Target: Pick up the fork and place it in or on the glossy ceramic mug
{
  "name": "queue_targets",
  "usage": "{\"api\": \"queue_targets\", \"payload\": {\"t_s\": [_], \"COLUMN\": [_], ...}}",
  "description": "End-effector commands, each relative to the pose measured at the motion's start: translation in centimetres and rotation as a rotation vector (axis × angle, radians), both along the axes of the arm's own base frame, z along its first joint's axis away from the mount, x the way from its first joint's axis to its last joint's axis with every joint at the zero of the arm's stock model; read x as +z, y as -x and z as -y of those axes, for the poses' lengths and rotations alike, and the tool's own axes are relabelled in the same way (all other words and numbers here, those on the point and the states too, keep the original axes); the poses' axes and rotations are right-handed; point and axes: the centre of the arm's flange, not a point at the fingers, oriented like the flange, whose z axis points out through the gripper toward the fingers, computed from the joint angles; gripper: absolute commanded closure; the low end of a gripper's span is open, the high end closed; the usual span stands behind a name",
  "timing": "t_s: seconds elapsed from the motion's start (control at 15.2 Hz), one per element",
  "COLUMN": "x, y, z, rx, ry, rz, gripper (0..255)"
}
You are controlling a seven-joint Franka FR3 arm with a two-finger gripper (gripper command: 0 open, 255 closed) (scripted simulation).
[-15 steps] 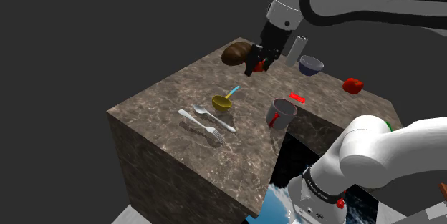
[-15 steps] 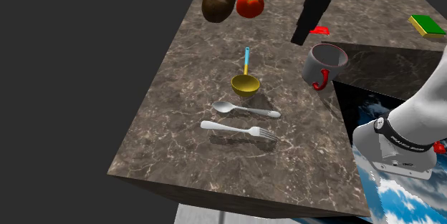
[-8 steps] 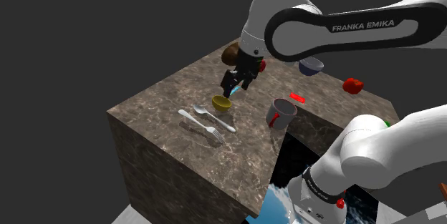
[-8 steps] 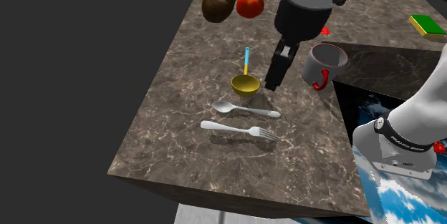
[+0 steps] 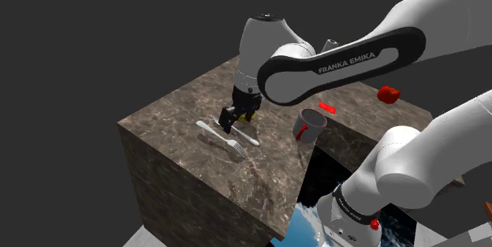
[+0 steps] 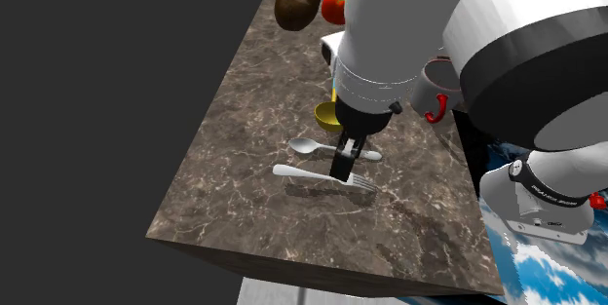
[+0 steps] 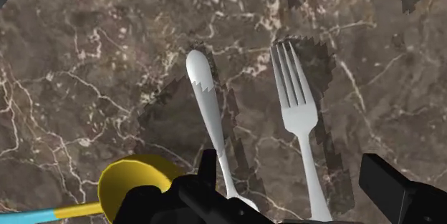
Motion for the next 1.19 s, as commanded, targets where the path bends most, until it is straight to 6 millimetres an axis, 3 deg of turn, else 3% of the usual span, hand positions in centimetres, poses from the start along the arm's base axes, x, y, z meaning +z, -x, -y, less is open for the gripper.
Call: {"api": "queue_targets", "payload": {"t_s": [0.0, 0.53, 1.06, 1.12], "x": [-2.1, -6.7, -7.0, -7.0], "y": [-0.3, -0.5, -0.5, -0.5], "z": [-1.7, -2.1, -2.1, -2.1], "rx": [0.009, 0.013, 0.013, 0.013], "ry": [0.005, 0.008, 0.008, 0.008], "rz": [-0.009, -0.012, -0.012, -0.012], "gripper": [0, 0, 0, 255]}}
